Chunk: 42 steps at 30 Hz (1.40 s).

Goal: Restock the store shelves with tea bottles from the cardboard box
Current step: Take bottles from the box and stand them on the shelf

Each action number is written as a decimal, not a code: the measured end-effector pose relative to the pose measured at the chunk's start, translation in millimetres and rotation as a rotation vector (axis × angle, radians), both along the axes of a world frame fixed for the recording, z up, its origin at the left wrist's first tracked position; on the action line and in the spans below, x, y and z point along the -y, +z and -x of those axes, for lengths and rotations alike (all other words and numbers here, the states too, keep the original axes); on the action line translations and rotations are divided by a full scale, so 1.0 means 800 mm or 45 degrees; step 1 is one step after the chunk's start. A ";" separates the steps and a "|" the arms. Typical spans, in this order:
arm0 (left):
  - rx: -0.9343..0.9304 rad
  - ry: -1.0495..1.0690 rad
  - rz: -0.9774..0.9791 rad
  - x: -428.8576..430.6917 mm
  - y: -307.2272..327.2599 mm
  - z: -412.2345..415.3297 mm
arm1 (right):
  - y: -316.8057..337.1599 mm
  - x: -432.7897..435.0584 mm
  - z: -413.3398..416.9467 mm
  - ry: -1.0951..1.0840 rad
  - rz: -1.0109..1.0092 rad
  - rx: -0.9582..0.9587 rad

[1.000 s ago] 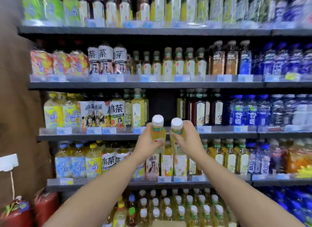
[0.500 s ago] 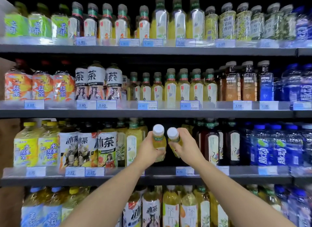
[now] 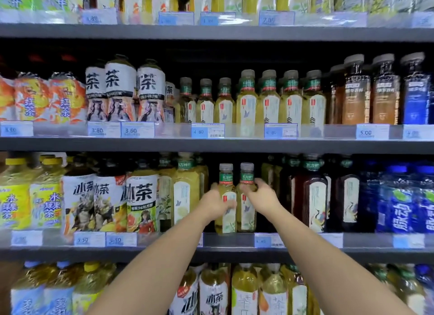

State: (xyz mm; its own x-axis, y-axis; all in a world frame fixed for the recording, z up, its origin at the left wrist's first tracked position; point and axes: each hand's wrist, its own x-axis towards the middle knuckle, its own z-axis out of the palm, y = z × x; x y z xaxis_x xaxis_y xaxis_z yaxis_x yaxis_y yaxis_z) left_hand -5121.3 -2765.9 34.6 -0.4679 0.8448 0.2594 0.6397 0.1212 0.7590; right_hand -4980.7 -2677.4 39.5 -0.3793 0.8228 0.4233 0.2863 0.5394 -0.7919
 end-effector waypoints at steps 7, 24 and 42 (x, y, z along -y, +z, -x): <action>-0.371 0.318 0.083 0.035 -0.014 -0.035 | -0.030 0.012 -0.030 0.043 -0.040 0.233; -0.864 0.358 0.386 0.043 -0.047 -0.069 | -0.014 0.024 -0.024 -0.002 0.131 0.442; -0.670 0.206 0.882 -0.088 -0.036 0.010 | -0.019 -0.077 0.071 -0.229 -0.109 0.881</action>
